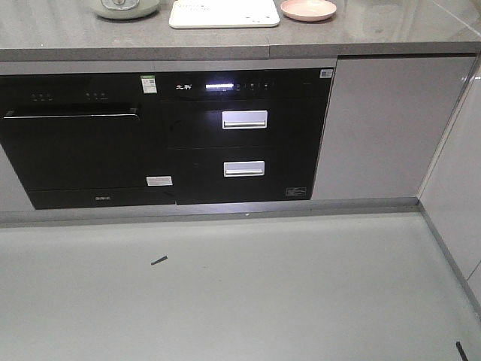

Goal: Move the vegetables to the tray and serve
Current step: 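Drive the base forward toward the countertop with the pot and tray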

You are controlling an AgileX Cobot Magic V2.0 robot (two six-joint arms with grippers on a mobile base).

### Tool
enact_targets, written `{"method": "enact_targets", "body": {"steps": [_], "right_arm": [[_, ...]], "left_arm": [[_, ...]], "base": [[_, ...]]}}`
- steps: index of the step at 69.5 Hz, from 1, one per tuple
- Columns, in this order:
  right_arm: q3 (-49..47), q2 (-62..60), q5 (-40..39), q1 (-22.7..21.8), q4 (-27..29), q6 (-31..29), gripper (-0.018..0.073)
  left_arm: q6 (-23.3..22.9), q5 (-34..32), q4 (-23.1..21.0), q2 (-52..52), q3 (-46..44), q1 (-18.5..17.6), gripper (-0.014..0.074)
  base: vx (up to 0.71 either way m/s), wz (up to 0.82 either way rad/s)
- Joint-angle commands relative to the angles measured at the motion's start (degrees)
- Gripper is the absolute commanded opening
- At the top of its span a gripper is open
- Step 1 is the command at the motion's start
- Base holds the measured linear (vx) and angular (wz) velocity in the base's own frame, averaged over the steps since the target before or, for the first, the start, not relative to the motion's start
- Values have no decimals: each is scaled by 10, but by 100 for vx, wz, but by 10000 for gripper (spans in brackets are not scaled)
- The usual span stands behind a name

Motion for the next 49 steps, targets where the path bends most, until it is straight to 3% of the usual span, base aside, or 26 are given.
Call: {"method": "enact_targets", "body": {"steps": [1,49], "right_arm": [[4,-2,-43,-1,-5,-1,-3],[4,-2,-43,-1,-5,-1,-3]], "left_arm": [[0,-40,-4,-8,3,0,-6],[0,-40,-4,-8,3,0,-6]], "base": [[8,0],[6,0]]}}
